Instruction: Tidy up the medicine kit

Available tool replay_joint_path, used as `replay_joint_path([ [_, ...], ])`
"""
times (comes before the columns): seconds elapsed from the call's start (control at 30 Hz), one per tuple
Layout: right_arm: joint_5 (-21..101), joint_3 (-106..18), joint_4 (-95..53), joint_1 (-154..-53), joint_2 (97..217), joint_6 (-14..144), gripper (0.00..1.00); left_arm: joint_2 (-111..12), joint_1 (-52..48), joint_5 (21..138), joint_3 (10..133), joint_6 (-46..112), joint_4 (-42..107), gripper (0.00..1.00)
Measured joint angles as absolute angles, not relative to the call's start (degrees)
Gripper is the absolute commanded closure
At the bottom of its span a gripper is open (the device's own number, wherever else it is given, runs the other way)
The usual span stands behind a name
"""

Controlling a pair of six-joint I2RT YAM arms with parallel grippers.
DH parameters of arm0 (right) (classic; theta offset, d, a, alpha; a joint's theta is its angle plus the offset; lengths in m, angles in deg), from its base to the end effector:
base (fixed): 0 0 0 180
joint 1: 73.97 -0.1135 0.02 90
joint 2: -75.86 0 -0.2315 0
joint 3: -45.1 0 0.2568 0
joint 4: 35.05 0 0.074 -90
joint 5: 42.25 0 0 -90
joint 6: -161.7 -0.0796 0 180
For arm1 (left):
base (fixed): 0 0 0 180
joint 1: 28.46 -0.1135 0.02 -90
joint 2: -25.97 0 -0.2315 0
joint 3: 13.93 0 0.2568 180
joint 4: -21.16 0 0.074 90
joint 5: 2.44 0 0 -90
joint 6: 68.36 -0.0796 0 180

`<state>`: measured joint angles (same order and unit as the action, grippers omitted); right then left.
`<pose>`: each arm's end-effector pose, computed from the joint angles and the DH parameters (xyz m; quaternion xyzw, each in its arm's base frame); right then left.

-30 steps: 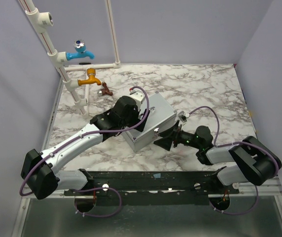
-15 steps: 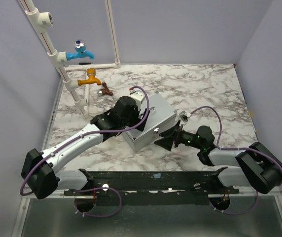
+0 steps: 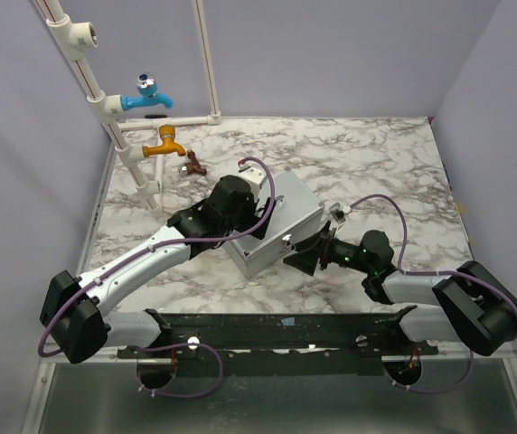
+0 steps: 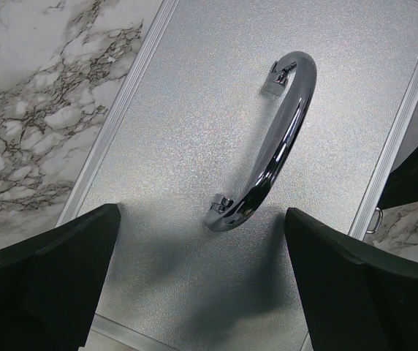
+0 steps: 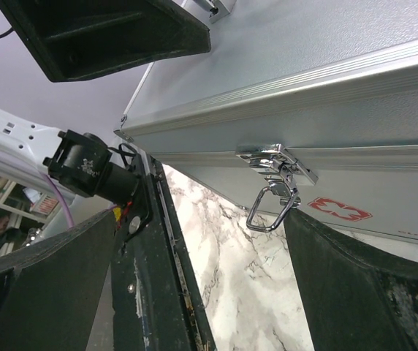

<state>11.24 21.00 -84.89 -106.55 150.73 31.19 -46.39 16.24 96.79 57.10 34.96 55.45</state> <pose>0.1935 0.1799 0.1358 -0.1724 0.6905 0.5760 0.4021 0.2440 -0.2235 0.2393 0.2044 0.8635 -0.1583 0.4330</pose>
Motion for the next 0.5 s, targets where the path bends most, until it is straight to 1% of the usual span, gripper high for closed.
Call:
replay_joint_path([
  [0.5,11.11,20.52,-86.75,-106.61,151.35,28.39,0.0,-46.7,16.24,96.94,57.08,34.96,54.91,0.01],
])
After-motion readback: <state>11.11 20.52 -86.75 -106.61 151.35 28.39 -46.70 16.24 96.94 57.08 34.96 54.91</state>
